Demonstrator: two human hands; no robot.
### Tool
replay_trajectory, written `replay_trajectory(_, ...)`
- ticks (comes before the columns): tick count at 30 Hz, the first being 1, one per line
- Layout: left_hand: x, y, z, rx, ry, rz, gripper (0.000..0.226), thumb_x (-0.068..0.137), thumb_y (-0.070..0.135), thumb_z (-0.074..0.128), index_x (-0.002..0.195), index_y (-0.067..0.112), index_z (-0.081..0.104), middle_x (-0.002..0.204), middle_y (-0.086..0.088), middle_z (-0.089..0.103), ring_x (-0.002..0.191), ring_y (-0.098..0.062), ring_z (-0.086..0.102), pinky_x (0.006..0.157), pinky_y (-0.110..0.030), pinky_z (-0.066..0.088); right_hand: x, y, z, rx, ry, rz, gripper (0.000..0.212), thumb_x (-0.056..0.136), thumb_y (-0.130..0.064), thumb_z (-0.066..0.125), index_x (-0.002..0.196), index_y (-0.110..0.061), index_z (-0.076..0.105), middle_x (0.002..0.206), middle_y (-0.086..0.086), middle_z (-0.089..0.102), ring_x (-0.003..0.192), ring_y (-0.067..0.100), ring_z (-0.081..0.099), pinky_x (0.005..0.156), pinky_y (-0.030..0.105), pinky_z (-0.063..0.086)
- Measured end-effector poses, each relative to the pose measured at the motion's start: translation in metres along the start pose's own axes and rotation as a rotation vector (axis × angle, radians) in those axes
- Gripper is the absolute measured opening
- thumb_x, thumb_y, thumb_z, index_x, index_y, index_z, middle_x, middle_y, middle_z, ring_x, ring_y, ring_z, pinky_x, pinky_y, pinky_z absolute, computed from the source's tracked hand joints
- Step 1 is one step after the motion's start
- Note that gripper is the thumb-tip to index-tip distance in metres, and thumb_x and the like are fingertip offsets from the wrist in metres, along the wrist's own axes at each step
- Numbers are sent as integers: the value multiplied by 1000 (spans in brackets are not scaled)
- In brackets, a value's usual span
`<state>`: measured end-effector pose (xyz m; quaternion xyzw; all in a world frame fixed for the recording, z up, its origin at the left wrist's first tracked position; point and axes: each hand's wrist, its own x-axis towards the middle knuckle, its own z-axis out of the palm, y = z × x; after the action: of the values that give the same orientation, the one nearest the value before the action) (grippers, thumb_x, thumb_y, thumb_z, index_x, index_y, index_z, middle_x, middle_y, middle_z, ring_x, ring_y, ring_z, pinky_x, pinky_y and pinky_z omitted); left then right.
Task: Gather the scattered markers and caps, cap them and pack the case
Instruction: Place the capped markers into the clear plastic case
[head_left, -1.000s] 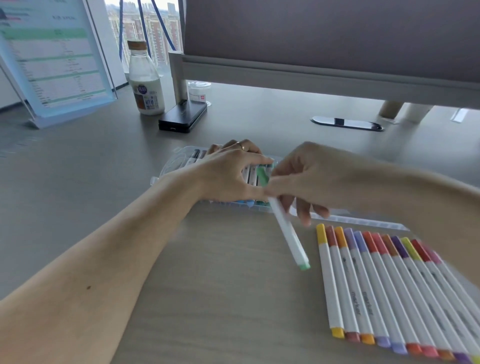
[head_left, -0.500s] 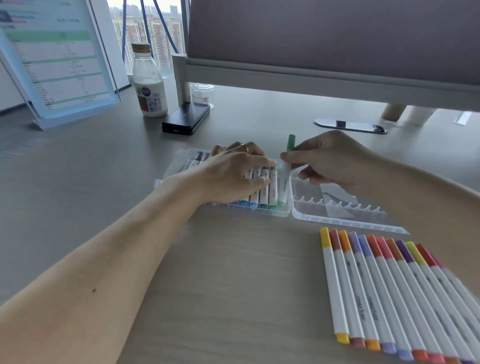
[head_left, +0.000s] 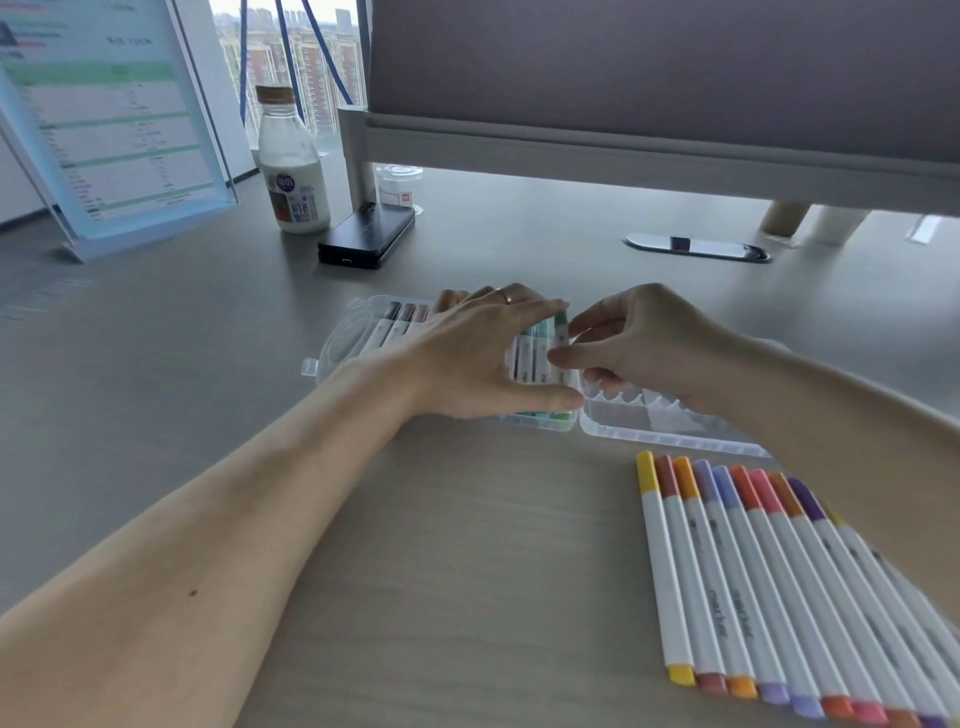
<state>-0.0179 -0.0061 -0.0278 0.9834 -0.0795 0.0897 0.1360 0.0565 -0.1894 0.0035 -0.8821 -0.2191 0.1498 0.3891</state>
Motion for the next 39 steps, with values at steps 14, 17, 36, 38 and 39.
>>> replay_trajectory(14,1,4,-2,47,-71,-30,89,82,88,44,155,36,42,156,19,39,142,-10,33,112,-36,20,-1,6,-7,-27,-60,-3,47,72,-28,88,114,-21,68,90,-3,77,68,9,74,61,22,61)
replay_trajectory(17,1,4,-3,49,-78,-29,91,80,90,43,154,37,42,156,19,39,142,-10,34,113,-37,21,-1,6,-7,-16,-63,5,46,72,-28,88,114,-22,67,92,-4,77,69,10,74,60,20,59)
replay_trajectory(36,3,3,-2,65,-99,-33,95,76,92,40,153,37,43,156,19,37,142,-10,33,112,-37,20,0,9,-5,3,-65,-1,45,72,-25,89,111,-23,67,89,-2,77,67,10,74,54,17,55)
replay_trajectory(38,3,3,-2,59,-104,-35,96,75,92,40,154,37,43,156,19,37,142,-9,32,110,-34,18,0,9,-6,3,-64,2,45,72,-24,89,111,-23,67,89,-2,77,65,9,73,53,16,54)
replay_trajectory(39,3,3,-2,57,-105,-36,96,74,92,40,154,37,42,156,19,36,142,-9,31,108,-33,18,0,9,-6,3,-64,2,45,72,-24,89,111,-23,67,89,-2,77,66,9,73,53,16,55)
